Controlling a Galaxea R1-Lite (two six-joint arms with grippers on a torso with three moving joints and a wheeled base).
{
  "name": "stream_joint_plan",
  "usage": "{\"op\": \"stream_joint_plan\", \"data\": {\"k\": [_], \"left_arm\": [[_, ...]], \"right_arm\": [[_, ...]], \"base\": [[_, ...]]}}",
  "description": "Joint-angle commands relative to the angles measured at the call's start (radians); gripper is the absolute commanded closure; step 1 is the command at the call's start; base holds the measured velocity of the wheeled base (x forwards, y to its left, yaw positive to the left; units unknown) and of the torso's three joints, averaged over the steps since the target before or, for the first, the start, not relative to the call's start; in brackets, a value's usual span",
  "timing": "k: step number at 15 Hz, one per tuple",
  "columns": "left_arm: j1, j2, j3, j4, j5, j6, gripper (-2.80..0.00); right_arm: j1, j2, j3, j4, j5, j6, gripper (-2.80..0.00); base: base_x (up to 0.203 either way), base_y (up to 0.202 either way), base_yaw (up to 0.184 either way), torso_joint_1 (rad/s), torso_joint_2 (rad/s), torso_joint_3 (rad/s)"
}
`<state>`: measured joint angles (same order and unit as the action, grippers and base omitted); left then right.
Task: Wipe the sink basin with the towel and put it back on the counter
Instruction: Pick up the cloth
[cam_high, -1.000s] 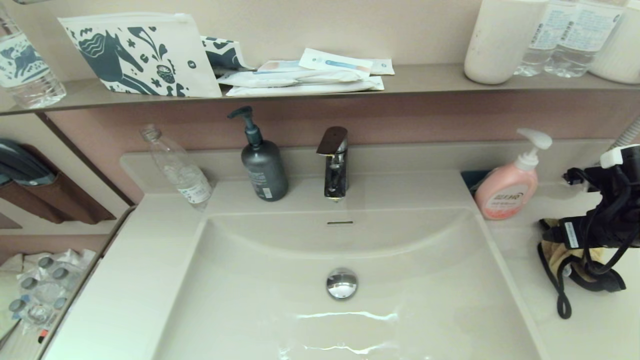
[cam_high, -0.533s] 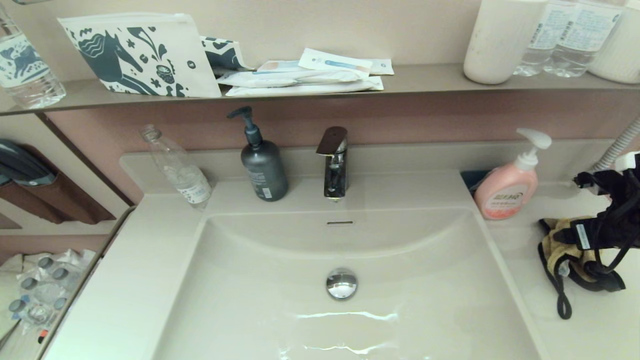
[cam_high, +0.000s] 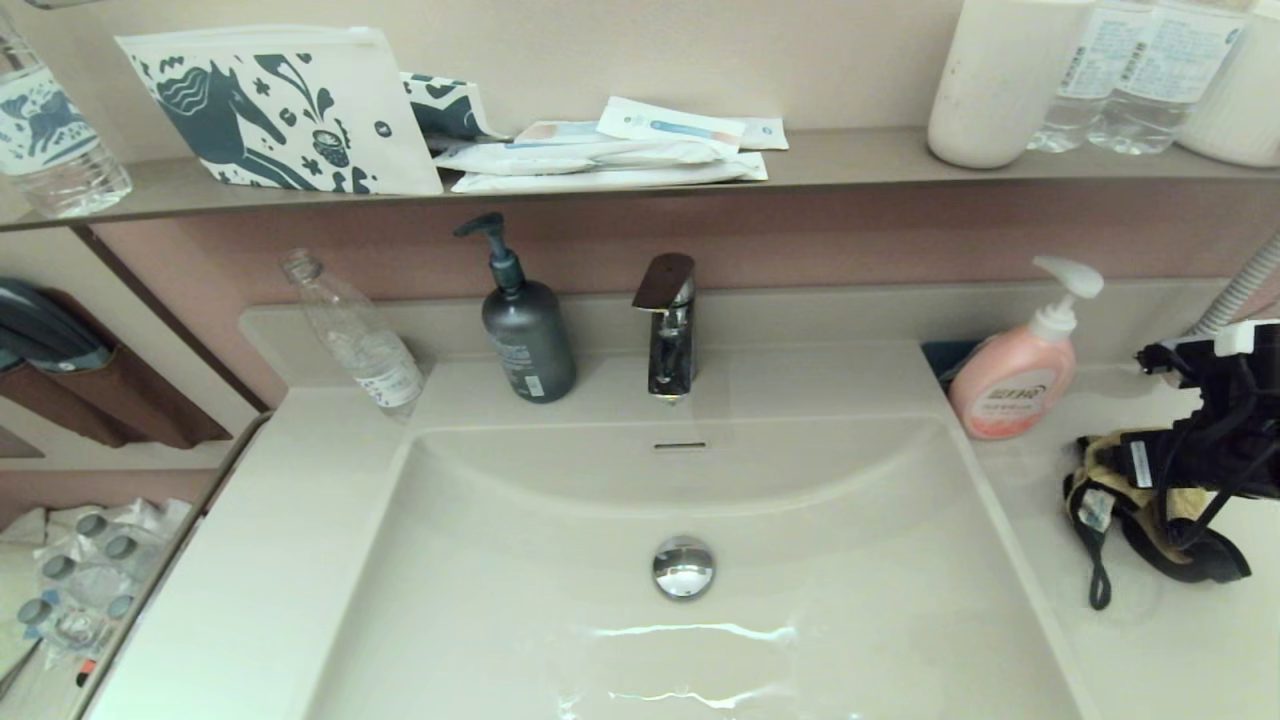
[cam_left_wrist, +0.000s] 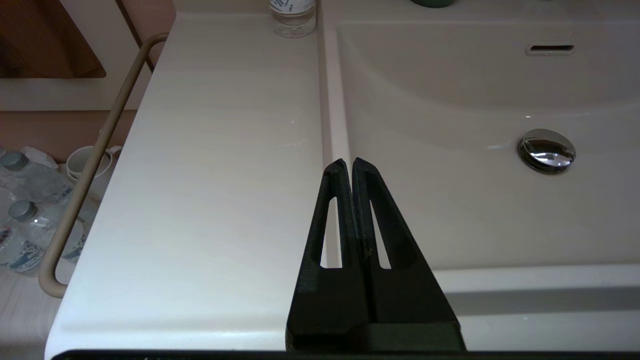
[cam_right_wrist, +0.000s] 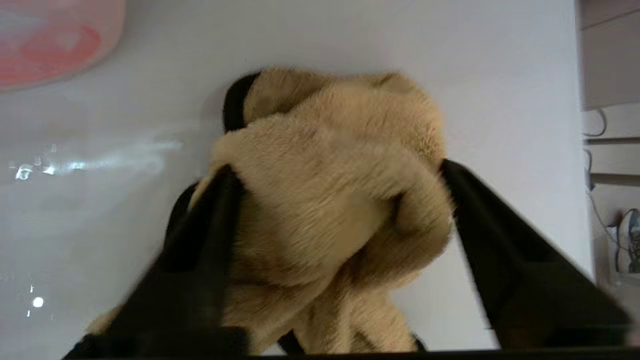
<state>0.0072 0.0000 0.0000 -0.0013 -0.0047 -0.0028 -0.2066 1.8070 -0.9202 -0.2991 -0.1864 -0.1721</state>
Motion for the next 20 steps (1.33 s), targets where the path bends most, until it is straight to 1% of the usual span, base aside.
{"op": "stream_joint_plan", "data": {"k": [1,6,10,11,16,17,18,20], "left_arm": [[0.0,0.002,0.0,0.0,0.0,0.0,0.0],[0.0,0.002,0.0,0.0,0.0,0.0,0.0],[0.0,0.002,0.0,0.0,0.0,0.0,0.0],[0.0,0.002,0.0,0.0,0.0,0.0,0.0],[0.0,0.002,0.0,0.0,0.0,0.0,0.0],[0.0,0.002,0.0,0.0,0.0,0.0,0.0],[0.0,0.002,0.0,0.0,0.0,0.0,0.0],[0.0,0.002,0.0,0.0,0.0,0.0,0.0]], "right_arm": [[0.004,0.006,0.033,-0.005,0.007,-0.001,0.0],[0.009,-0.009,0.072,-0.006,0.019,0.002,0.0],[0.008,-0.112,0.074,0.013,0.024,0.004,0.0],[0.008,-0.152,0.072,0.041,0.024,0.005,0.0],[0.017,-0.374,0.057,0.28,0.054,0.008,0.0],[0.04,-0.413,0.052,0.319,0.057,0.033,0.0],[0.095,-0.443,0.041,0.356,0.057,0.089,0.0],[0.227,-0.507,-0.001,0.487,0.055,0.179,0.0]], "base": [[0.0,0.0,0.0,0.0,0.0,0.0],[0.0,0.0,0.0,0.0,0.0,0.0],[0.0,0.0,0.0,0.0,0.0,0.0],[0.0,0.0,0.0,0.0,0.0,0.0],[0.0,0.0,0.0,0.0,0.0,0.0],[0.0,0.0,0.0,0.0,0.0,0.0],[0.0,0.0,0.0,0.0,0.0,0.0],[0.0,0.0,0.0,0.0,0.0,0.0]]}}
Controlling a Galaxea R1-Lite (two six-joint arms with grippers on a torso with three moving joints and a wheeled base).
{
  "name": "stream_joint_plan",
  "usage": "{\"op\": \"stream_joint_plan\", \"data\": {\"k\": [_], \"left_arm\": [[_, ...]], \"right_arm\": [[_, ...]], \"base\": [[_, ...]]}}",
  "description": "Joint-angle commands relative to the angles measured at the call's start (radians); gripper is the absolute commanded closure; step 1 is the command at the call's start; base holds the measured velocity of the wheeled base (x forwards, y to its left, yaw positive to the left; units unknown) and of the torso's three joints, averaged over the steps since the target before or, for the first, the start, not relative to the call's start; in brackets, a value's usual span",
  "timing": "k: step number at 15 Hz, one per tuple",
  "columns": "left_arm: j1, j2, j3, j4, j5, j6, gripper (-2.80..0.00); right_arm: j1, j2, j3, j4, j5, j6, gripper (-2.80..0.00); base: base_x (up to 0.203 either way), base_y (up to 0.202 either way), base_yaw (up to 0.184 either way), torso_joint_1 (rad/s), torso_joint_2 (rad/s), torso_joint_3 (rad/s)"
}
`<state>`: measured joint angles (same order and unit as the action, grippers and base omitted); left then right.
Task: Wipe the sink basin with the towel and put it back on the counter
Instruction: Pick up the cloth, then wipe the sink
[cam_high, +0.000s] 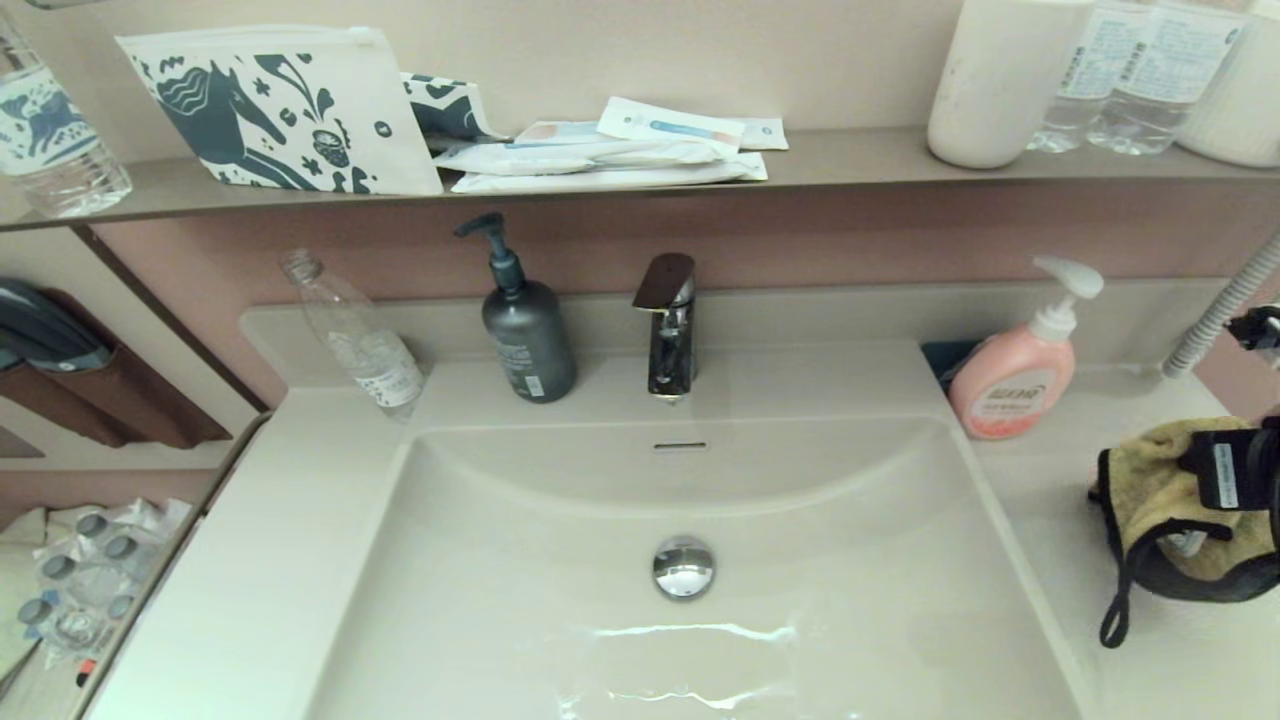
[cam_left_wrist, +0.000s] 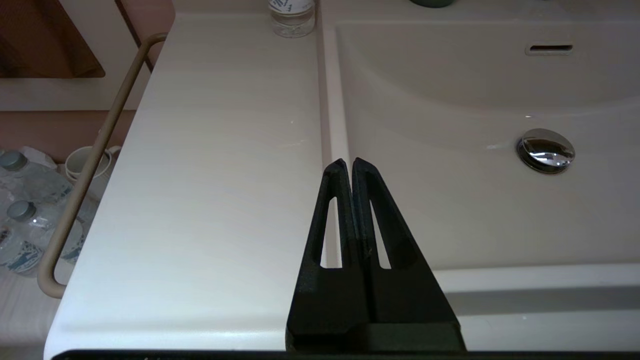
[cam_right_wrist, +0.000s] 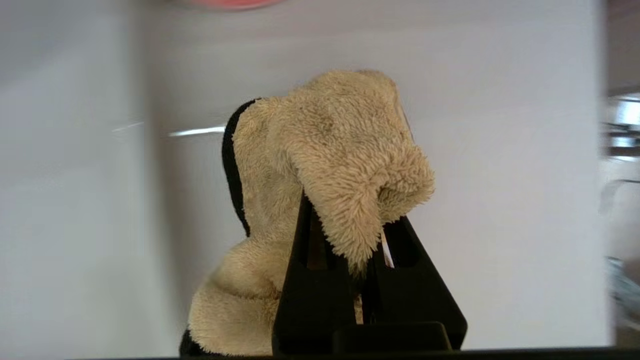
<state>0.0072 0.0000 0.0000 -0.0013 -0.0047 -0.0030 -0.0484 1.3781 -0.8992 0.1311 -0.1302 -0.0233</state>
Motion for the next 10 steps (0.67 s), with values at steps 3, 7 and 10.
{"op": "stream_joint_plan", "data": {"k": [3,7,10], "left_arm": [[0.0,0.002,0.0,0.0,0.0,0.0,0.0],[0.0,0.002,0.0,0.0,0.0,0.0,0.0],[0.0,0.002,0.0,0.0,0.0,0.0,0.0]], "right_arm": [[0.303,-0.119,-0.17,0.273,-0.018,0.201,0.0],[0.613,-0.051,-0.331,0.364,-0.159,0.432,0.0],[0.743,0.077,-0.38,0.358,-0.203,0.574,0.0]], "base": [[0.0,0.0,0.0,0.0,0.0,0.0],[0.0,0.0,0.0,0.0,0.0,0.0],[0.0,0.0,0.0,0.0,0.0,0.0]]}}
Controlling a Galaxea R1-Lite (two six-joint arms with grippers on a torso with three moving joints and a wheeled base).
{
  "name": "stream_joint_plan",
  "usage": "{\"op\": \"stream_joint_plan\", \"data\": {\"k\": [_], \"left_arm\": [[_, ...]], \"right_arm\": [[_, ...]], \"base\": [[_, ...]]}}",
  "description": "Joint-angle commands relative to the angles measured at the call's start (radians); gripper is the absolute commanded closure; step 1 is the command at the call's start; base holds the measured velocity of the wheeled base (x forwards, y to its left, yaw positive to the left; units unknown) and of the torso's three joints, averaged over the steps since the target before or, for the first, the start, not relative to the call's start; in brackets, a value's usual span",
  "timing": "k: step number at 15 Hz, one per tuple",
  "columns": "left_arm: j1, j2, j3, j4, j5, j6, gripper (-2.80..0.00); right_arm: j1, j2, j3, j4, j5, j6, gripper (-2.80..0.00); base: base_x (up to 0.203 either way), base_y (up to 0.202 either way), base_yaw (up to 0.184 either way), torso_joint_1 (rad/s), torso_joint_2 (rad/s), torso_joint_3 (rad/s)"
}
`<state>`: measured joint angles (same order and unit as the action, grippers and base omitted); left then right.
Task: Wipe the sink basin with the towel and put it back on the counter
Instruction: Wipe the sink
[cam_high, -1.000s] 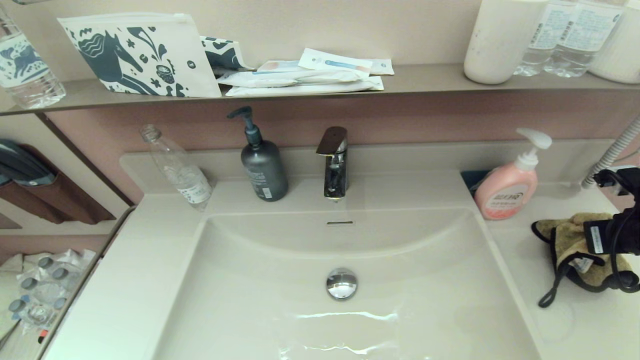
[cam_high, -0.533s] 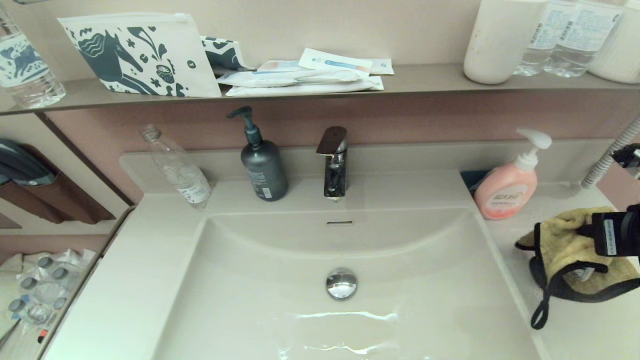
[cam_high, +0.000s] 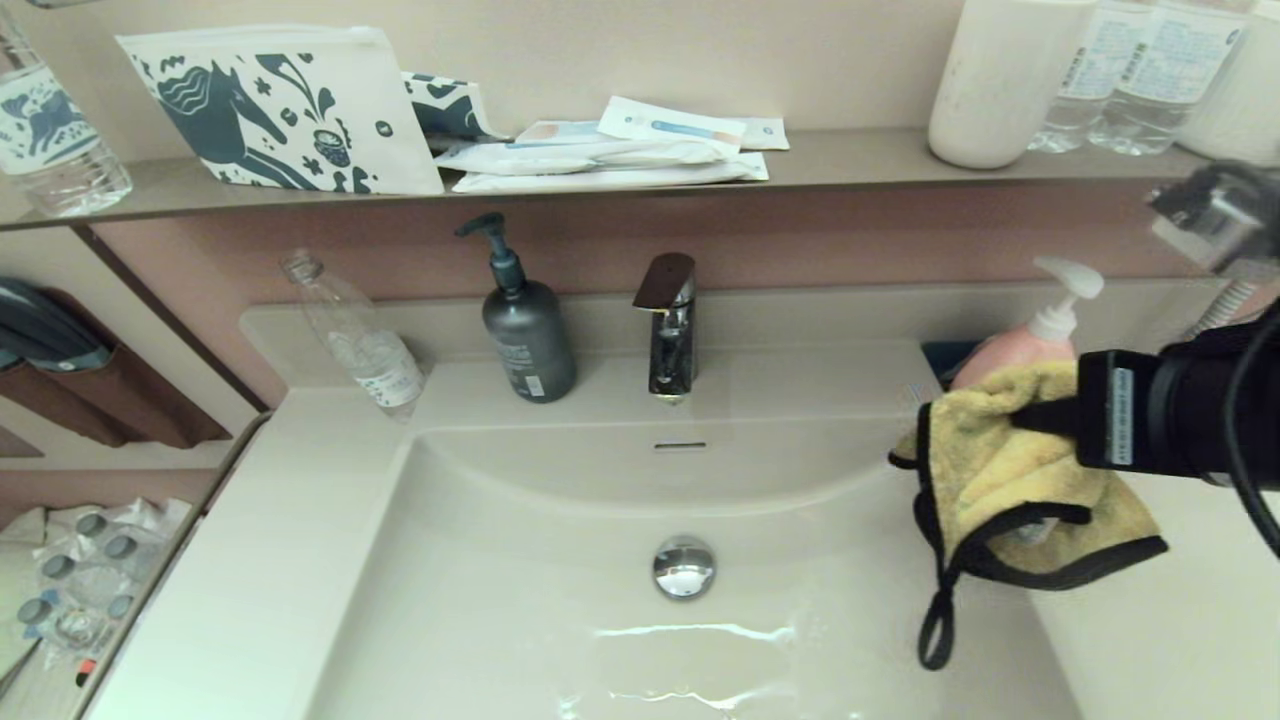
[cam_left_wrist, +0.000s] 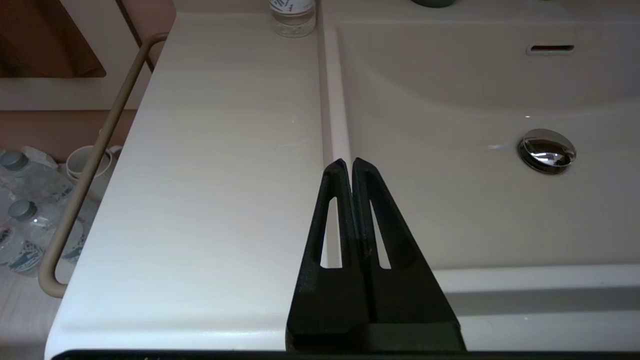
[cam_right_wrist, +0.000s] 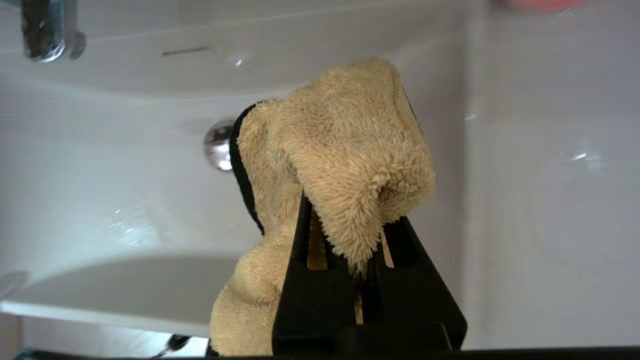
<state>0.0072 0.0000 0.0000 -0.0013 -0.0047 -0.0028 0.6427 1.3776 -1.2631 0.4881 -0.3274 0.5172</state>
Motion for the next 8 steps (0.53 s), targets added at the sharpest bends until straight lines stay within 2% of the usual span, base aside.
{"op": "stream_joint_plan", "data": {"k": [1,3,4,6,8], "left_arm": [[0.0,0.002,0.0,0.0,0.0,0.0,0.0],[0.0,0.002,0.0,0.0,0.0,0.0,0.0],[0.0,0.002,0.0,0.0,0.0,0.0,0.0],[0.0,0.002,0.0,0.0,0.0,0.0,0.0],[0.0,0.002,0.0,0.0,0.0,0.0,0.0]], "right_arm": [[0.077,0.122,-0.017,0.0,-0.019,0.07,0.0],[0.11,0.207,0.0,-0.03,-0.039,0.135,0.0],[0.118,0.241,0.037,-0.098,-0.044,0.153,0.0],[0.123,0.305,0.09,-0.224,-0.045,0.163,0.0],[0.148,0.38,0.115,-0.295,-0.045,0.177,0.0]], "base": [[0.0,0.0,0.0,0.0,0.0,0.0],[0.0,0.0,0.0,0.0,0.0,0.0],[0.0,0.0,0.0,0.0,0.0,0.0],[0.0,0.0,0.0,0.0,0.0,0.0],[0.0,0.0,0.0,0.0,0.0,0.0]]}}
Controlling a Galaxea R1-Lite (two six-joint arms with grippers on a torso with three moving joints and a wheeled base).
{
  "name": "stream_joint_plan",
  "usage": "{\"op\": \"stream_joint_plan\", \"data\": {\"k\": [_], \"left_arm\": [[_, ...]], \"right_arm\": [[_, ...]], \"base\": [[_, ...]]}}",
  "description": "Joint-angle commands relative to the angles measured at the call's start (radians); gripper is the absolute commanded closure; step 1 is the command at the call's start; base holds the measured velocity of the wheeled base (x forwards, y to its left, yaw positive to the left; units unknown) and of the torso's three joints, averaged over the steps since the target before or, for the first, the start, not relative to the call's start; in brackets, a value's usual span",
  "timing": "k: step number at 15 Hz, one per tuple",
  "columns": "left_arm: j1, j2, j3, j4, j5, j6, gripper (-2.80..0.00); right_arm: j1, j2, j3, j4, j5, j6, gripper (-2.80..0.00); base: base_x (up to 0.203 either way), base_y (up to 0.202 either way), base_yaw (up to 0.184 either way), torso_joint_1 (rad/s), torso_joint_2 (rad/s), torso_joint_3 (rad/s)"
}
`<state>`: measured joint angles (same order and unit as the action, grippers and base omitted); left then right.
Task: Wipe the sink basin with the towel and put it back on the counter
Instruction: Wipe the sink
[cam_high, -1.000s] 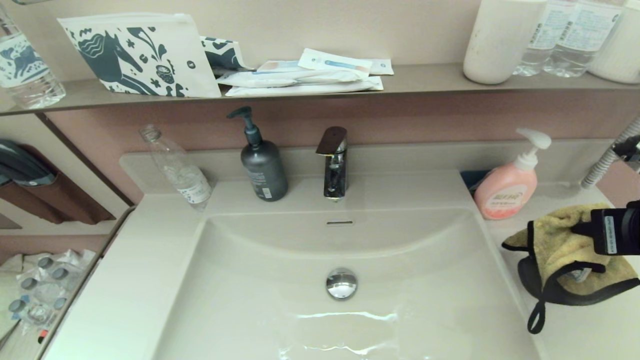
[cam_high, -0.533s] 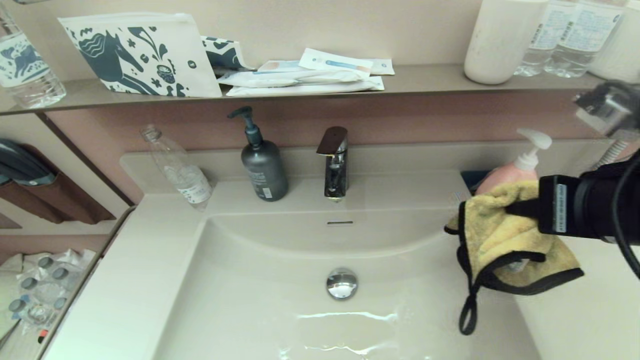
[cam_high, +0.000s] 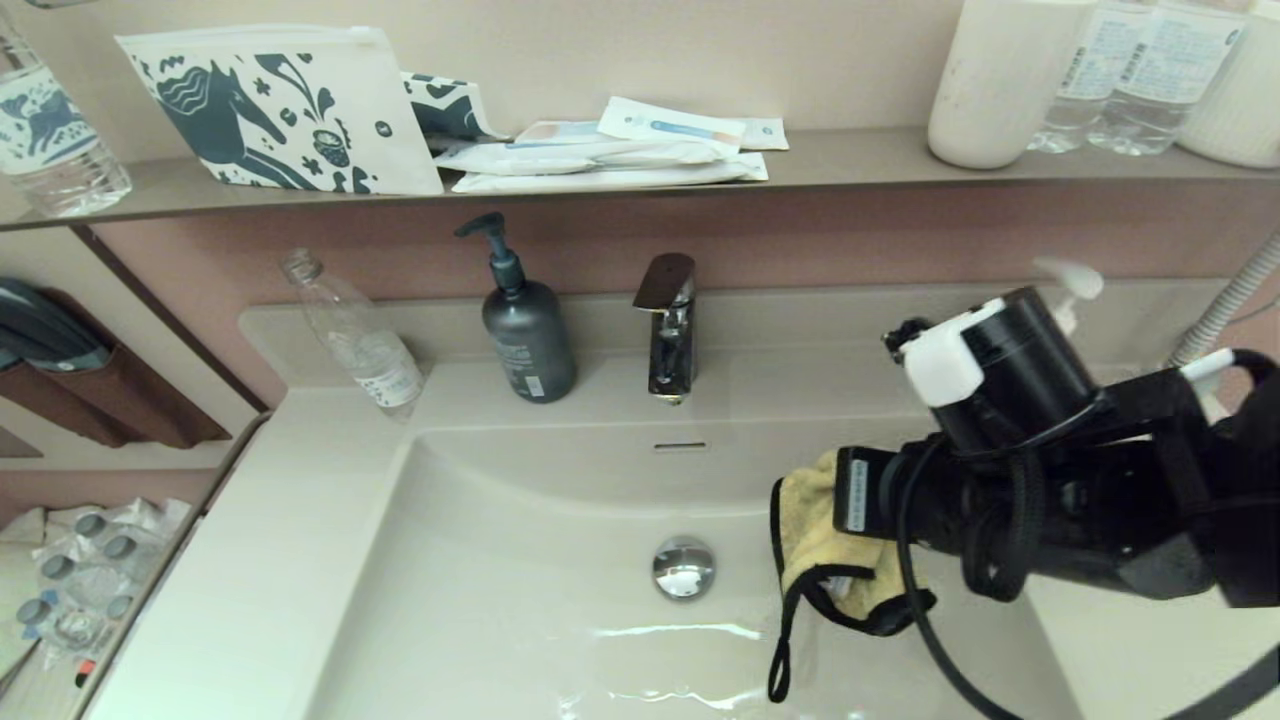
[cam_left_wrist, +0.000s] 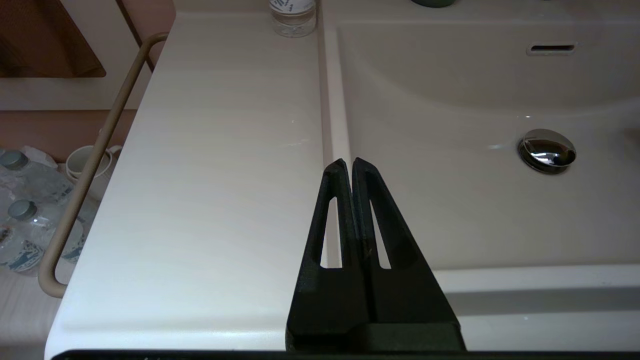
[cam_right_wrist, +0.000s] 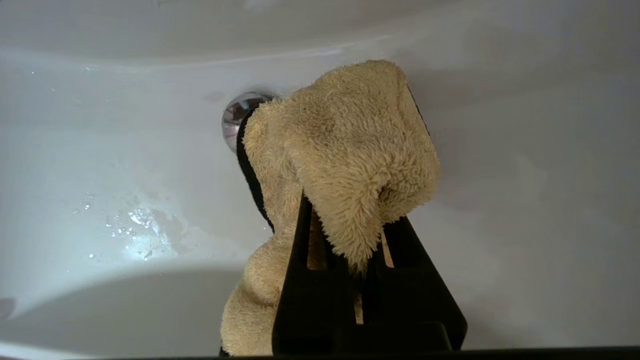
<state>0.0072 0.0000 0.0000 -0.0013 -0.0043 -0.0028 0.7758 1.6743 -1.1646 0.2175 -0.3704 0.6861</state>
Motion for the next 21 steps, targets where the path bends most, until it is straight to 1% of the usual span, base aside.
{"op": "stream_joint_plan", "data": {"k": [1,4,5,6,8,10,12,14,18,21], "left_arm": [[0.0,0.002,0.0,0.0,0.0,0.0,0.0],[0.0,0.002,0.0,0.0,0.0,0.0,0.0],[0.0,0.002,0.0,0.0,0.0,0.0,0.0],[0.0,0.002,0.0,0.0,0.0,0.0,0.0],[0.0,0.002,0.0,0.0,0.0,0.0,0.0],[0.0,0.002,0.0,0.0,0.0,0.0,0.0],[0.0,0.002,0.0,0.0,0.0,0.0,0.0],[0.0,0.002,0.0,0.0,0.0,0.0,0.0],[0.0,0.002,0.0,0.0,0.0,0.0,0.0],[0.0,0.002,0.0,0.0,0.0,0.0,0.0]], "right_arm": [[0.03,0.118,0.02,-0.049,-0.003,0.021,0.0],[0.073,0.208,-0.02,-0.183,0.015,0.068,0.0],[0.093,0.228,-0.042,-0.2,0.029,0.072,0.0],[0.124,0.248,-0.059,-0.206,0.061,0.073,0.0],[0.174,0.281,-0.092,-0.212,0.174,0.069,0.0],[0.201,0.309,-0.169,-0.213,0.215,0.069,0.0],[0.237,0.379,-0.256,-0.213,0.227,0.073,0.0],[0.268,0.466,-0.307,-0.218,0.237,0.073,0.0],[0.311,0.646,-0.415,-0.337,0.239,0.072,0.0],[0.319,0.739,-0.478,-0.373,0.228,0.07,0.0]], "base": [[0.0,0.0,0.0,0.0,0.0,0.0],[0.0,0.0,0.0,0.0,0.0,0.0],[0.0,0.0,0.0,0.0,0.0,0.0],[0.0,0.0,0.0,0.0,0.0,0.0],[0.0,0.0,0.0,0.0,0.0,0.0],[0.0,0.0,0.0,0.0,0.0,0.0],[0.0,0.0,0.0,0.0,0.0,0.0],[0.0,0.0,0.0,0.0,0.0,0.0],[0.0,0.0,0.0,0.0,0.0,0.0],[0.0,0.0,0.0,0.0,0.0,0.0]]}}
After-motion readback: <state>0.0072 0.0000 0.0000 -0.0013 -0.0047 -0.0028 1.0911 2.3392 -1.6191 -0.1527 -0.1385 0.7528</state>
